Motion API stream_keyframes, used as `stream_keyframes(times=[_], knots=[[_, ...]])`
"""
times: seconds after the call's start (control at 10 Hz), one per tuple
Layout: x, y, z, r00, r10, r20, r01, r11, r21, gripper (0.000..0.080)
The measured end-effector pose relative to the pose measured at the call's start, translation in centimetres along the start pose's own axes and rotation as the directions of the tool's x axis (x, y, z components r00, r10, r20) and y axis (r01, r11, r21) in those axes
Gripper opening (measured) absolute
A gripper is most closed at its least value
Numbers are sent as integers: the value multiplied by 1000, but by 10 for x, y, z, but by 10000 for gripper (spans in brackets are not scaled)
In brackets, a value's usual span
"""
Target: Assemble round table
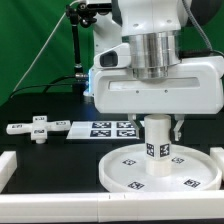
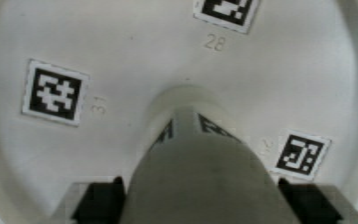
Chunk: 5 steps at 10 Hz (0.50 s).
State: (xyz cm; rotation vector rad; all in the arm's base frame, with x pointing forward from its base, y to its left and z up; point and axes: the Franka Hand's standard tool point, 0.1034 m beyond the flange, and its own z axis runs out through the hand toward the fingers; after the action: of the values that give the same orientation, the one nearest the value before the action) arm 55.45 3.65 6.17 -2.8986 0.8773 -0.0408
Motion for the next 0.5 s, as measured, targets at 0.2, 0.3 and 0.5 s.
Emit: stream_keyframes(times=[0.2,0.3,0.5], knots=[[0,1,0,980,199,16,-200,980,21,412],[0,1,0,954,300,25,-300,954,24,412],[-2,0,1,877,478,49,-480,877,36,412]])
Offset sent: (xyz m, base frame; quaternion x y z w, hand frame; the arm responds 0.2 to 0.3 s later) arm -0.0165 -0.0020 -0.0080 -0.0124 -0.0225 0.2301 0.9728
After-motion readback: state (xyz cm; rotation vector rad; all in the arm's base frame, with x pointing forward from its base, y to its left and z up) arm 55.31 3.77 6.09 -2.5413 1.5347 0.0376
